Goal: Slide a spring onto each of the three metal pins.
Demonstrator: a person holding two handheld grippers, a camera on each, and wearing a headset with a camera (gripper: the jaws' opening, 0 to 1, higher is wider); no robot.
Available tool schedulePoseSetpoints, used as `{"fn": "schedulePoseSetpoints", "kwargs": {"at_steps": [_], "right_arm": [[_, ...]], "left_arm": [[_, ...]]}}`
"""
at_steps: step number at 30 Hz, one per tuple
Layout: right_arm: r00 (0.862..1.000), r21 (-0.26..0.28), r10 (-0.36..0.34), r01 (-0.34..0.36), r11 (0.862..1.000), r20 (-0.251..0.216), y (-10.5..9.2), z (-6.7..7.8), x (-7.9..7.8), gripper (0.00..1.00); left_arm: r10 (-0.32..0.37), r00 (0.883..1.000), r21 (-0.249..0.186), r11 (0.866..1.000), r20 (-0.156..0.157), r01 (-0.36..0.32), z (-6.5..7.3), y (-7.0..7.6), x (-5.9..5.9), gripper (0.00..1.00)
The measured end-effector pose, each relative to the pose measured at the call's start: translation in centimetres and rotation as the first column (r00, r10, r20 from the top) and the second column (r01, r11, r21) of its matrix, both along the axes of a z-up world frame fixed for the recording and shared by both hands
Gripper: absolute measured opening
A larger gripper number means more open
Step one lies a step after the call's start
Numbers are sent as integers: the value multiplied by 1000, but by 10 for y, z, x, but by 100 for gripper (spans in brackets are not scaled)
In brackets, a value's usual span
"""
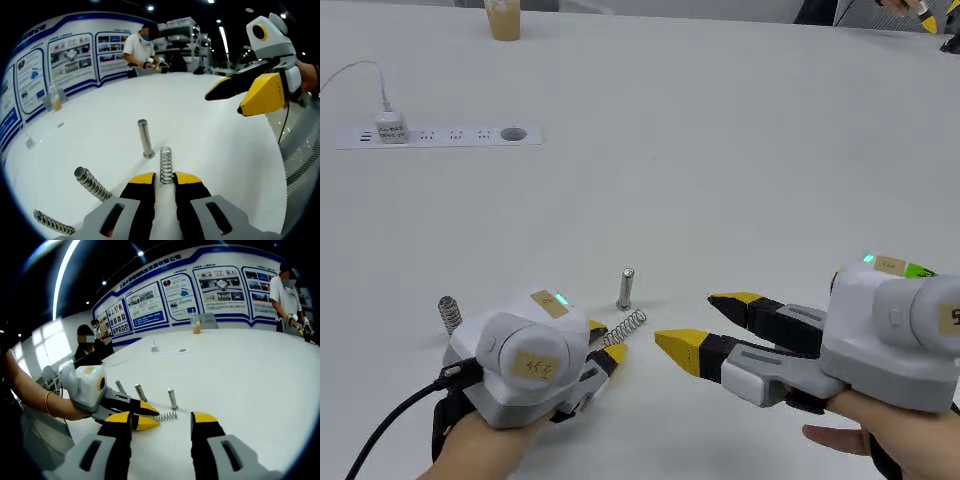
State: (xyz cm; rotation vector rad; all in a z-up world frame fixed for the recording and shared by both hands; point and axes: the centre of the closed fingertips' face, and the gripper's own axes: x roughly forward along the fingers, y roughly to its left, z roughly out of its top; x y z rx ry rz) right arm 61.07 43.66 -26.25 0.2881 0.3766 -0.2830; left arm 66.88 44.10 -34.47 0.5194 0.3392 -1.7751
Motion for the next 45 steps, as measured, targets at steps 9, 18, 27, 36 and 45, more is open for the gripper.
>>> {"fn": "schedulePoseSetpoints", "kwargs": {"at_steps": [9,18,27,36,45], "right_arm": [[1000,6,-9,9,1000,-12,-2,-3,1,46],[1000,12,17,-17,1000,-9,1,3,9,47],[999,37,33,-34,999,14,4,11,20,48],[998,65,39,-43,997,53,7,22,31,47],[994,148,51,-65,987,100,10,30,44,45]], "left_arm": [[-23,1000,13,1000,17,22,0,0,1,11],[-15,999,20,1000,38,15,3,8,9,10],[-18,999,-38,999,32,20,26,21,9,10],[-8,1000,-127,992,18,10,54,31,11,10],[16,998,-206,978,-60,-28,73,39,14,10]]}}
